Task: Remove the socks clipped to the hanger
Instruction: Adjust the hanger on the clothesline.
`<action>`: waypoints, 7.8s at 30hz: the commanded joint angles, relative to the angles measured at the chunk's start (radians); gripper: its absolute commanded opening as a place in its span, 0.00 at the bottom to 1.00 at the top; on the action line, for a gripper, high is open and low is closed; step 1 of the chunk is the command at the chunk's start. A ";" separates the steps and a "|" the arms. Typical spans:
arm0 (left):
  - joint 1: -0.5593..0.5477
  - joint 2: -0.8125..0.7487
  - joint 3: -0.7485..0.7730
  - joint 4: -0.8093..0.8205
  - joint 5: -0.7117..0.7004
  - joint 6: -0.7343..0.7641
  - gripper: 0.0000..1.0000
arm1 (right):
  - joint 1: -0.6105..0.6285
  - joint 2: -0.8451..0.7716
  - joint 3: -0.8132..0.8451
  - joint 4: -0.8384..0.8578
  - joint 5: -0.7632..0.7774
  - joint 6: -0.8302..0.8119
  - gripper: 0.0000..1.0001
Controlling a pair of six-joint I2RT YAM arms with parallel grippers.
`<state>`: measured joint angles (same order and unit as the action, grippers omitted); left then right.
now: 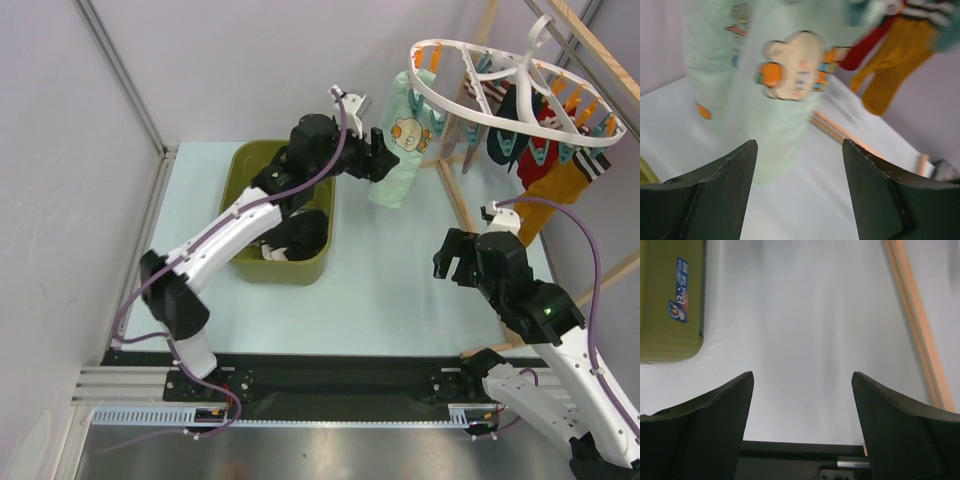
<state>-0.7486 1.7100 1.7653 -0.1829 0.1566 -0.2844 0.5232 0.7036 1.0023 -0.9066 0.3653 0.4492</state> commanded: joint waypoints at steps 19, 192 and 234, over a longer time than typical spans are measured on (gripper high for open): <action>0.066 0.467 0.315 0.177 0.092 0.103 0.22 | 0.000 -0.101 0.039 0.041 -0.158 -0.098 0.88; -0.138 0.067 0.318 -0.013 -0.466 0.430 0.95 | 0.020 -0.359 0.208 -0.324 -0.111 0.022 0.91; -0.443 0.350 -0.134 0.873 0.052 0.209 0.96 | 0.012 -0.363 0.420 -0.345 -0.042 0.032 0.89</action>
<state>-1.1866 2.0060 1.5112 0.5919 0.2913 -0.0780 0.5381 0.3836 1.3895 -1.2964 0.3332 0.4854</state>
